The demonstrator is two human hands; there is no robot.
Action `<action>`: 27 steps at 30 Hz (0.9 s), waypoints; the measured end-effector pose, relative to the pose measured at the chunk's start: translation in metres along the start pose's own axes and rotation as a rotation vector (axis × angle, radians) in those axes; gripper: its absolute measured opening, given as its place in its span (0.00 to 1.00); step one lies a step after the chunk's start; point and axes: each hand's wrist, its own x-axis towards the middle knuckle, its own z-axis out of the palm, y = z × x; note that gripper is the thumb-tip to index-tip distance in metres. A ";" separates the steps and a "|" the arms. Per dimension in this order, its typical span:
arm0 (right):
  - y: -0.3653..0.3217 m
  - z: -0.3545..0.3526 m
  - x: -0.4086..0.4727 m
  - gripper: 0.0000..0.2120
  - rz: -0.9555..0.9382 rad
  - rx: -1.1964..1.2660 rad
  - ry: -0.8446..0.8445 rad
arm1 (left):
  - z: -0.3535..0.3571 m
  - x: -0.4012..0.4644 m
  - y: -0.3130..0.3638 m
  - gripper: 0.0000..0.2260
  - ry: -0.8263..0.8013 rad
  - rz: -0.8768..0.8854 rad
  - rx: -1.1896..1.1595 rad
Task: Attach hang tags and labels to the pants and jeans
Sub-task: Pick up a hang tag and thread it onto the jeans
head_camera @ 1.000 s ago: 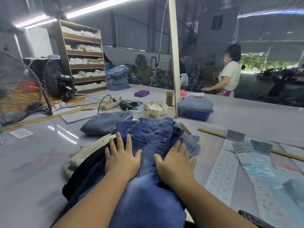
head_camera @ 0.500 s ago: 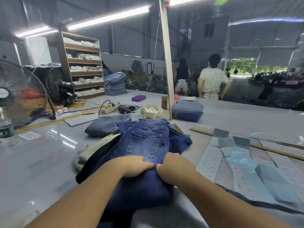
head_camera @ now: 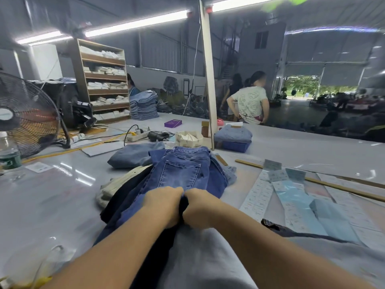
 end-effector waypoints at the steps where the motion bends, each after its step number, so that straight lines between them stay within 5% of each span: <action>1: -0.002 0.001 0.004 0.13 -0.025 0.041 0.014 | -0.001 0.006 -0.007 0.14 0.084 -0.011 0.064; 5: -0.008 0.011 0.018 0.28 -0.111 0.101 0.047 | 0.002 0.022 -0.040 0.11 0.240 -0.010 0.209; 11: 0.009 0.046 0.019 0.22 -0.079 -0.386 -0.178 | 0.067 -0.005 -0.016 0.16 -0.130 0.072 0.140; 19: 0.007 0.045 0.000 0.21 -0.060 -0.600 0.039 | 0.003 0.002 -0.011 0.19 -0.453 0.172 -0.130; 27: 0.030 0.020 -0.039 0.20 0.010 -0.540 -0.021 | 0.040 -0.011 0.007 0.16 -0.312 0.080 0.093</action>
